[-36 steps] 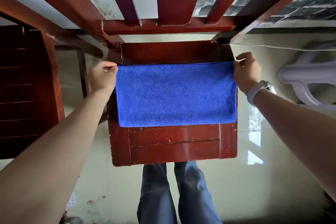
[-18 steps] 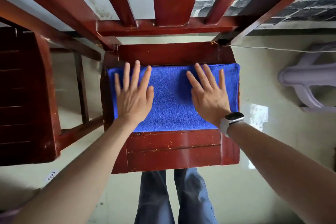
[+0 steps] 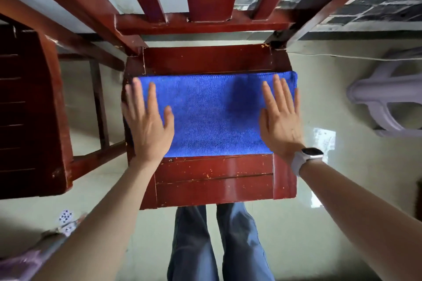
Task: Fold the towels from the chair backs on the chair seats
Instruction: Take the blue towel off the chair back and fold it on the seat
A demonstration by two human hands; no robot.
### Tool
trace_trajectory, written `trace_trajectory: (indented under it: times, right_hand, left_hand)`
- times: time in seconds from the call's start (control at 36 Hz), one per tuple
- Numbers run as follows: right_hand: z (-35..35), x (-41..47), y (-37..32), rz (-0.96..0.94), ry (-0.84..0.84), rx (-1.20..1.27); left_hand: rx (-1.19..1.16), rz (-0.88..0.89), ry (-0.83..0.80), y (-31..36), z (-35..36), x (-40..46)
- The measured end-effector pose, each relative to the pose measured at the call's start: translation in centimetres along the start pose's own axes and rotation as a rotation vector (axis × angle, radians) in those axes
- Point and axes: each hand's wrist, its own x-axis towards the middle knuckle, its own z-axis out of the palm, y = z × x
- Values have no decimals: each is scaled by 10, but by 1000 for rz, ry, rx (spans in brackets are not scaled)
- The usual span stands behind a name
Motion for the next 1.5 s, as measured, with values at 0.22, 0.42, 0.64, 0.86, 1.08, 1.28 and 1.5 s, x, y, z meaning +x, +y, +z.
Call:
trace_trajectory:
  times: [0.22,0.42,0.64,0.86,1.08,1.28,1.5]
  right_hand:
    - [1,-58,7,154,-110,34]
    - [16,-66,6,172,-299,-96]
    - [3,-56,9,226,22,155]
    - [-5,-18,26,795,2,330]
    - [-11,-2,30,908,-173,330]
    - [-19,5,20,904,-240,322]
    - [-38,-9,0,883,-78,605]
  left_hand:
    - [-506,-667,50,-31,-20,-66]
    - [-463,-578,-106,-46,-22,-64]
    - [-212,-471,-1,-38,-25,-56]
    - [140,160,-162,3,-19,-73]
    - [222,74,-400,13,-3,-71]
    - [236,79,-460,7,-3,-68]
    - [-22,-3,-539,10,-19,-54]
